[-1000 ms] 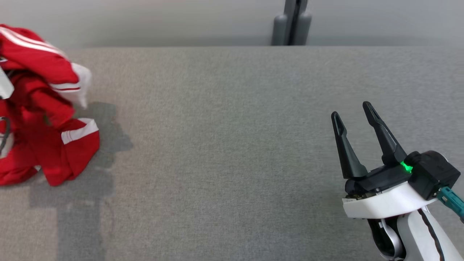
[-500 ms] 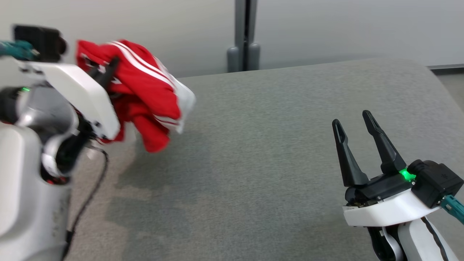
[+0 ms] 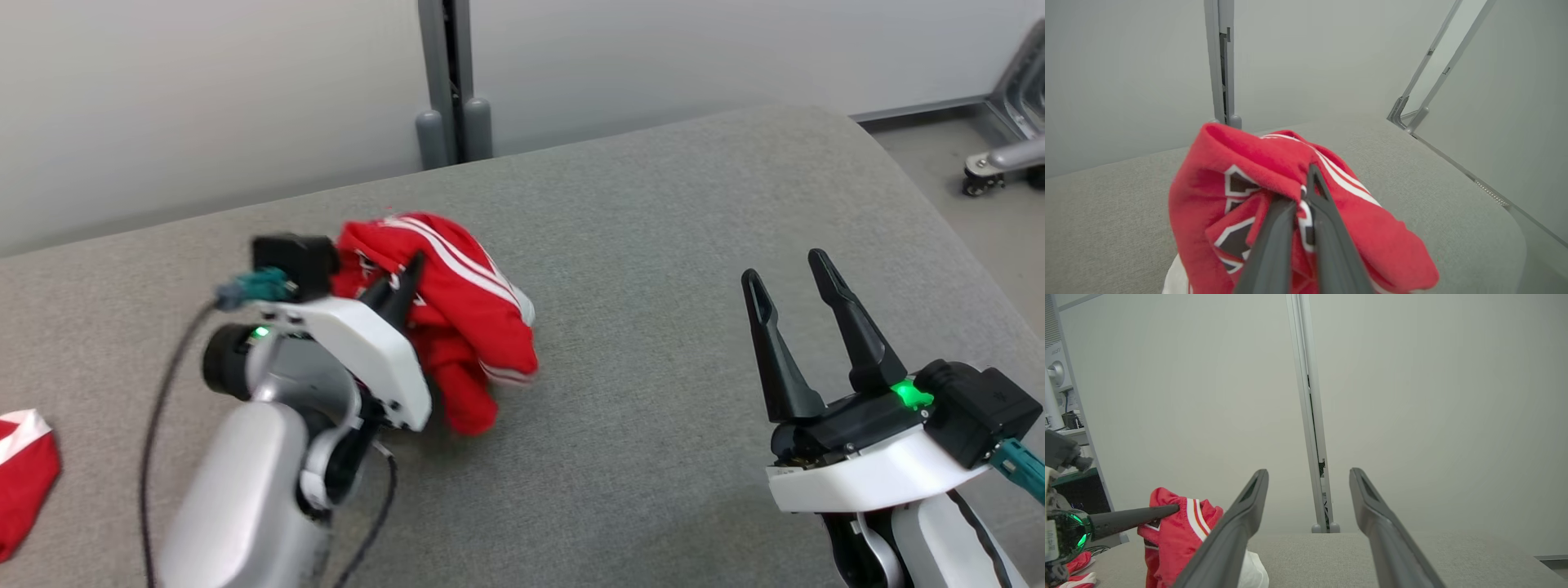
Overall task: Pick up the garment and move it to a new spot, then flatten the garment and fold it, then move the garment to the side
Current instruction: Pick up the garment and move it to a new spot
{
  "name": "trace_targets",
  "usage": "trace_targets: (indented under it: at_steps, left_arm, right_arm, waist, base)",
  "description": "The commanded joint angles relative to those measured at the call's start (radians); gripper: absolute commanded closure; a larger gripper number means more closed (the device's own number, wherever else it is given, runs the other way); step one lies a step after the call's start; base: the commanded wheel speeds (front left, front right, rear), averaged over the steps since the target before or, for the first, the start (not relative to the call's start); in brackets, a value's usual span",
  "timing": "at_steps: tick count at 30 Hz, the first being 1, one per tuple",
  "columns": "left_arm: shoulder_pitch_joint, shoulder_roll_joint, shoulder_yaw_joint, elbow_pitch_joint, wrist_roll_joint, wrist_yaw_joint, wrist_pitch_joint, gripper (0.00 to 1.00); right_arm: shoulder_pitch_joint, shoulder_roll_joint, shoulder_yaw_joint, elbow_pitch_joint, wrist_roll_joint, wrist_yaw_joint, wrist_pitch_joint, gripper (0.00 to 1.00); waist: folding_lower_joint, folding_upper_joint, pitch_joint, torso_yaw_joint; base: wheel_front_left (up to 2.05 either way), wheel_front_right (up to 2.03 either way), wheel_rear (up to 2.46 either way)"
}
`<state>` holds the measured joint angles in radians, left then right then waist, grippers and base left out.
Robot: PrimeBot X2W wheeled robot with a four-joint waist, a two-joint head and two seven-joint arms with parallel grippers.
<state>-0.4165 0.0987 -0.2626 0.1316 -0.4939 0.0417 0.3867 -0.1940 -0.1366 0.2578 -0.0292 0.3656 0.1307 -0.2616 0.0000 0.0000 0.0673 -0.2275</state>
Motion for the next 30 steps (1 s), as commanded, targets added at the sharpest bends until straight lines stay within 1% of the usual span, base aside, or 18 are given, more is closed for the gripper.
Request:
trace_targets:
  at_steps: [1,4,9,10,11,12,17,23,27,30]
  left_arm:
    - [0.009,-0.001,-0.016,0.021,0.02,-0.006,-0.03,1.0]
    - [0.023,-0.016,-0.073,0.096,0.059,-0.017,-0.092,1.0]
    - [0.02,-0.031,-0.146,0.224,0.087,-0.029,-0.172,1.0]
    - [0.019,-0.034,-0.156,0.25,0.088,-0.031,-0.184,0.84]
    - [0.016,-0.036,-0.167,0.271,0.086,-0.033,-0.193,0.58]
    - [0.008,-0.04,-0.186,0.307,0.075,-0.039,-0.211,0.0]
    - [-0.022,-0.044,-0.21,0.346,0.053,-0.049,-0.258,0.0]
    - [-0.038,-0.027,-0.199,0.316,0.047,-0.047,-0.275,0.0]
    - [-0.025,0.008,-0.176,0.234,0.051,-0.027,-0.281,0.0]
    - [-0.003,0.051,-0.157,0.155,0.074,0.0,-0.295,0.0]
  right_arm:
    - [-0.006,-0.003,-0.003,-0.004,0.005,0.0,-0.005,0.0]
    - [-0.007,-0.002,-0.006,-0.003,0.002,0.0,-0.005,0.0]
    - [-0.009,-0.002,-0.008,0.001,-0.003,0.0,-0.005,0.0]
    - [-0.009,-0.001,-0.007,0.002,-0.004,0.0,-0.005,0.0]
    - [-0.01,-0.001,-0.007,0.003,-0.005,0.0,-0.005,0.0]
    - [-0.009,0.001,-0.009,0.007,-0.009,0.0,-0.005,0.0]
    - [0.009,-0.005,-0.013,0.019,-0.015,0.0,-0.005,0.0]
    - [0.012,-0.01,-0.024,0.02,-0.02,0.0,-0.005,0.0]
    - [0.027,-0.012,-0.038,0.014,-0.023,0.0,-0.005,0.0]
    - [0.038,-0.017,-0.037,0.002,-0.018,0.0,-0.005,0.0]
  waist:
    - [0.0,0.0,0.01,-0.014]
    - [0.0,0.0,0.018,-0.025]
    - [0.0,0.0,0.027,-0.033]
    - [0.0,0.0,0.028,-0.034]
    - [0.0,0.0,0.028,-0.035]
    - [0.0,0.0,0.027,-0.033]
    - [0.0,0.0,0.01,-0.014]
    - [0.0,0.0,-0.015,0.01]
    - [0.0,0.0,-0.031,0.038]
    - [0.0,0.0,-0.039,0.06]
  base:
    - [0.0,0.0,0.0]
    - [0.0,0.0,0.0]
    - [0.0,0.0,0.0]
    - [0.0,0.0,0.0]
    - [0.0,0.0,0.0]
    - [0.0,0.0,0.0]
    - [0.0,0.0,0.0]
    - [0.0,0.0,0.0]
    - [0.0,0.0,0.0]
    - [0.0,0.0,0.0]
